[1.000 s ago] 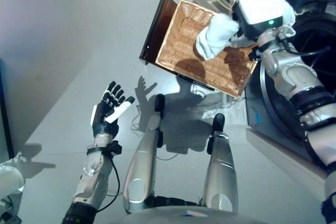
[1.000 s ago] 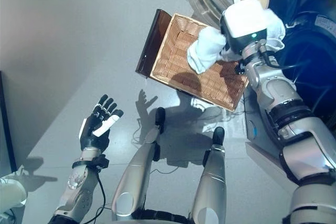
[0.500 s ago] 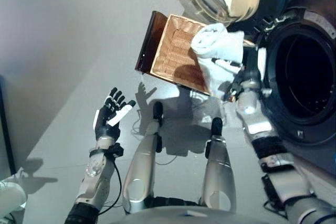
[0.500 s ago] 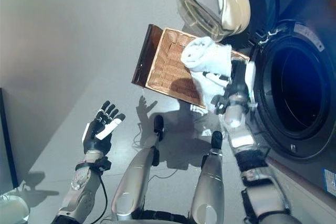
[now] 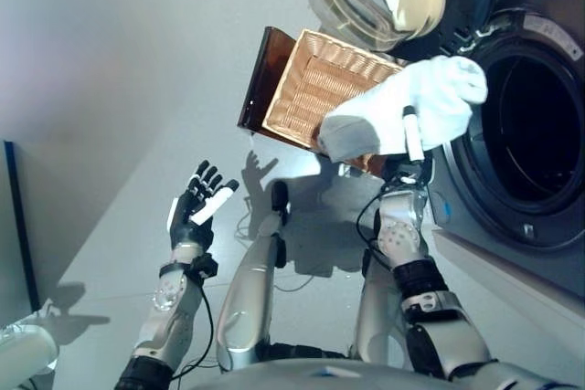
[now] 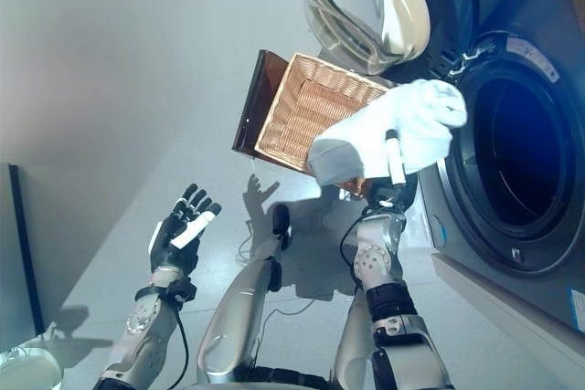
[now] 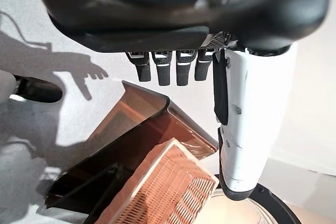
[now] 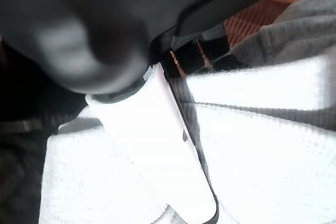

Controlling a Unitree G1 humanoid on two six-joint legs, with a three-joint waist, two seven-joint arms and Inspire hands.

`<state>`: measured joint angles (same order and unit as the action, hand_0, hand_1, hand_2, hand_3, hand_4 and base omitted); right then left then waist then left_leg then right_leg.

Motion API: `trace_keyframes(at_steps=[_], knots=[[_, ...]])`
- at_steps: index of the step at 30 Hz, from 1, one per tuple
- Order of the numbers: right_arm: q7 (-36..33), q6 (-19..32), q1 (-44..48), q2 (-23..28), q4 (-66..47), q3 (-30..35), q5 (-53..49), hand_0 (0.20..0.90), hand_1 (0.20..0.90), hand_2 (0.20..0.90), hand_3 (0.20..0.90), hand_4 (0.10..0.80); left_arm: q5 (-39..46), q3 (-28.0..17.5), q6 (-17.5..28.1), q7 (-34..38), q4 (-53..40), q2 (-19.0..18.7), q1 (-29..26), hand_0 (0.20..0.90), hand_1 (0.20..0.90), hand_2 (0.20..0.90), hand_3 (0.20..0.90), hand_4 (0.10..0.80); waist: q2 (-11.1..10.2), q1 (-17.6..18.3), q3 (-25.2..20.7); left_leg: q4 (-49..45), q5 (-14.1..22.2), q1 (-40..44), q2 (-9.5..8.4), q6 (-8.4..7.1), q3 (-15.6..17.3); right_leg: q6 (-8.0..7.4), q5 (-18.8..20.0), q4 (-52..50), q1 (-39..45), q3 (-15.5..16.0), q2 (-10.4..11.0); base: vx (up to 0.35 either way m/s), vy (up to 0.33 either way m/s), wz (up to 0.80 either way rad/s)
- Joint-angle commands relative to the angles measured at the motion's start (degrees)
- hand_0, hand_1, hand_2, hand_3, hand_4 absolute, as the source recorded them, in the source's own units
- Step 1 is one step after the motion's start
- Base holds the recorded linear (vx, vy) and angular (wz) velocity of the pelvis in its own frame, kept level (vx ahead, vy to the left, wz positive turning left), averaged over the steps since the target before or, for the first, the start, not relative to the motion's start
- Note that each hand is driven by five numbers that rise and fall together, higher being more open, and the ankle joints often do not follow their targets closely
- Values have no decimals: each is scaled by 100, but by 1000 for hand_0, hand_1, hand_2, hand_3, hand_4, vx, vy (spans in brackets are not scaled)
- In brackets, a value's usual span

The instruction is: Pick up the clothes and place them into the washing machine

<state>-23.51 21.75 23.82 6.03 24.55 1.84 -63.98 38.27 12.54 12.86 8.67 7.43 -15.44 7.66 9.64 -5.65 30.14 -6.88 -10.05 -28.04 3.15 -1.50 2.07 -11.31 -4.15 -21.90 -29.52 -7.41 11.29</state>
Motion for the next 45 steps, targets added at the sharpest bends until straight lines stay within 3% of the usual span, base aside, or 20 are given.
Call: trace_keyframes(at_steps=[1, 12, 24, 38, 45], knots=[[518, 789, 391, 30, -432, 438, -365, 200, 200, 200, 200, 300, 140, 81, 286, -81, -221, -150, 241, 900, 900, 900, 900, 800, 184, -90, -590, -755, 946, -181, -102, -95, 174, 514, 126, 401, -57, -144, -104, 0, 0, 0], [360, 1075, 761, 372, -33, 1101, -696, 200, 200, 200, 200, 300, 303, 234, 286, -226, -260, -178, 272, 900, 900, 900, 900, 800, 574, -71, -682, -730, 923, -188, -163, -79, 249, 519, 83, 300, -170, -251, -95, -6, 2, -4], [140, 1067, 1032, 989, 596, 1541, -721, 200, 200, 200, 200, 300, 377, 379, 277, -378, -304, -185, 275, 900, 900, 900, 900, 800, 803, 82, -649, -638, 870, -132, -153, -107, 364, 547, 33, 196, -291, -354, -138, -6, -7, -6], [31, 908, 1881, 2238, 1607, 1788, -892, 200, 200, 200, 200, 300, 532, 545, 313, -506, -411, -227, 306, 900, 900, 900, 900, 800, 1019, 161, -667, -579, 840, -84, -150, -151, 462, 571, -50, 18, -436, -463, -189, 4, -6, -4], [-52, 544, 2918, 3434, 2754, 1524, -890, 200, 200, 200, 200, 300, 569, 700, 342, -589, -454, -310, 247, 900, 900, 900, 900, 800, 1057, 117, -662, -446, 768, -78, -136, -202, 491, 569, -90, -19, -512, -453, -207, 7, -13, -1]])
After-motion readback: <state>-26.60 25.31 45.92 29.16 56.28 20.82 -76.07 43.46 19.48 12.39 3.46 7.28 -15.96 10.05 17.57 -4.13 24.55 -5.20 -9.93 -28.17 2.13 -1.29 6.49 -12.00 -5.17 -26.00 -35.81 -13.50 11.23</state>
